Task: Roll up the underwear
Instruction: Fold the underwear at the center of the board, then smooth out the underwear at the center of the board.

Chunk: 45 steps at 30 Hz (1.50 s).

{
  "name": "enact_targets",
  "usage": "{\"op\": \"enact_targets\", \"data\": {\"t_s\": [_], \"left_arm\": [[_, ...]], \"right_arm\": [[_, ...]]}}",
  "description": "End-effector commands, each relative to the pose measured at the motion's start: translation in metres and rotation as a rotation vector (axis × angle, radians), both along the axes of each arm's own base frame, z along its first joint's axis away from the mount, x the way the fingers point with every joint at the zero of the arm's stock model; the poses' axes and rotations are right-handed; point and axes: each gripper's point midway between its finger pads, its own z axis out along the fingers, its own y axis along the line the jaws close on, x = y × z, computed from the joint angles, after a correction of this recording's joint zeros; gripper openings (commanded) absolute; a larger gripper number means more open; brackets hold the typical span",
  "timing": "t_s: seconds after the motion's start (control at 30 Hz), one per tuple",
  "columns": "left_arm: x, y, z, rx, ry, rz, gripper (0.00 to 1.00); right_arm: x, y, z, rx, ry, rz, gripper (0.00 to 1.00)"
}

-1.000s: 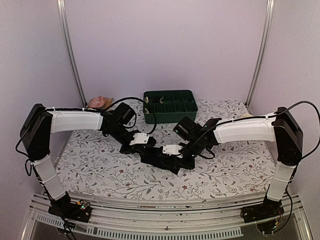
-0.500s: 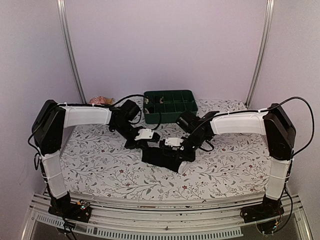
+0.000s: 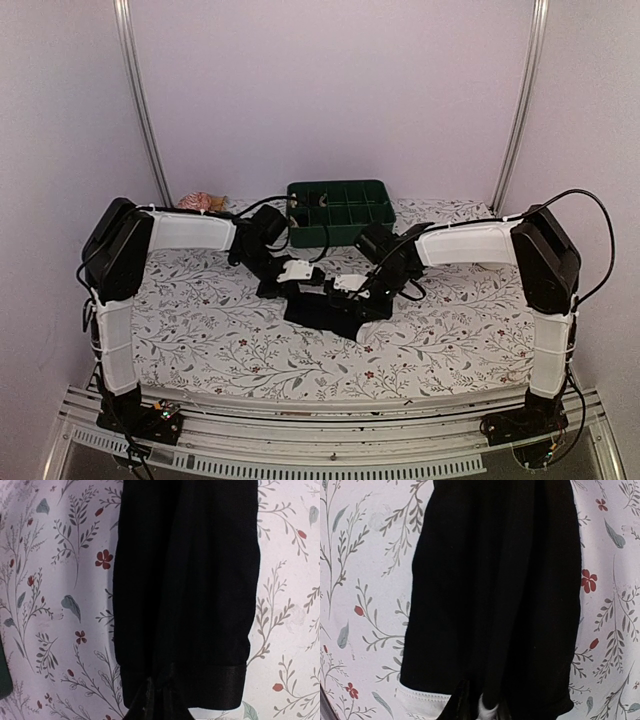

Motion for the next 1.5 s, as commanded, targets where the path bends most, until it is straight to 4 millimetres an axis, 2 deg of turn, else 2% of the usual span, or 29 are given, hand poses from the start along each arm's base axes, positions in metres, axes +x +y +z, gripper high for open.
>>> {"op": "enact_targets", "data": {"t_s": [0.0,0.1,0.2,0.23,0.3,0.37,0.4,0.43,0.57,0.67,0.73,0.77,0.83,0.93,1.0,1.07,1.2,1.47], "left_arm": [[0.022,0.008,-0.001,0.020,-0.052,0.060,0.19],[0.029,0.008,0.002,0.008,-0.078,0.082,0.28],[0.034,0.008,0.011,-0.019,-0.100,0.104,0.34],[0.036,0.007,0.016,-0.030,-0.111,0.118,0.42],[0.042,0.006,0.026,-0.054,-0.144,0.145,0.46],[0.050,0.005,0.035,-0.079,-0.182,0.183,0.54],[0.053,0.005,0.036,-0.085,-0.192,0.201,0.55],[0.057,0.005,0.055,-0.117,-0.230,0.220,0.55],[0.064,0.005,0.082,-0.178,-0.297,0.271,0.59],[0.070,0.008,0.097,-0.206,-0.351,0.316,0.61],[0.067,0.009,0.103,-0.216,-0.351,0.319,0.60],[0.062,0.008,0.104,-0.219,-0.335,0.309,0.56],[0.045,0.004,0.101,-0.226,-0.282,0.268,0.46],[0.020,-0.002,0.084,-0.209,-0.227,0.205,0.30],[0.003,-0.005,0.064,-0.174,-0.193,0.172,0.19],[-0.007,-0.010,0.049,-0.152,-0.160,0.153,0.10],[-0.008,-0.013,0.024,-0.112,-0.116,0.172,0.05],[-0.012,-0.013,-0.002,-0.069,-0.077,0.172,0.05]], "right_arm": [[0.031,-0.014,-0.004,-0.060,-0.091,-0.082,0.26],[0.040,-0.015,0.000,-0.060,-0.136,-0.109,0.32],[0.046,-0.016,0.008,-0.051,-0.173,-0.131,0.33],[0.050,-0.017,0.012,-0.050,-0.195,-0.148,0.34],[0.058,-0.021,0.018,-0.063,-0.241,-0.182,0.34],[0.066,-0.025,0.025,-0.071,-0.282,-0.228,0.35],[0.067,-0.026,0.028,-0.068,-0.291,-0.247,0.36],[0.068,-0.026,0.033,-0.058,-0.303,-0.257,0.36],[0.071,-0.032,0.049,-0.028,-0.356,-0.323,0.47],[0.072,-0.037,0.058,-0.028,-0.392,-0.360,0.50],[0.076,-0.042,0.066,-0.032,-0.415,-0.410,0.50],[0.077,-0.044,0.070,-0.025,-0.425,-0.428,0.48],[0.075,-0.040,0.083,0.033,-0.425,-0.452,0.42],[0.064,-0.024,0.089,0.154,-0.368,-0.423,0.24],[0.054,-0.010,0.089,0.242,-0.314,-0.386,0.17],[0.043,-0.007,0.073,0.262,-0.258,-0.375,0.12],[0.034,0.002,0.048,0.270,-0.170,-0.359,0.08],[0.031,0.000,-0.003,0.191,-0.089,-0.376,0.06]]}}
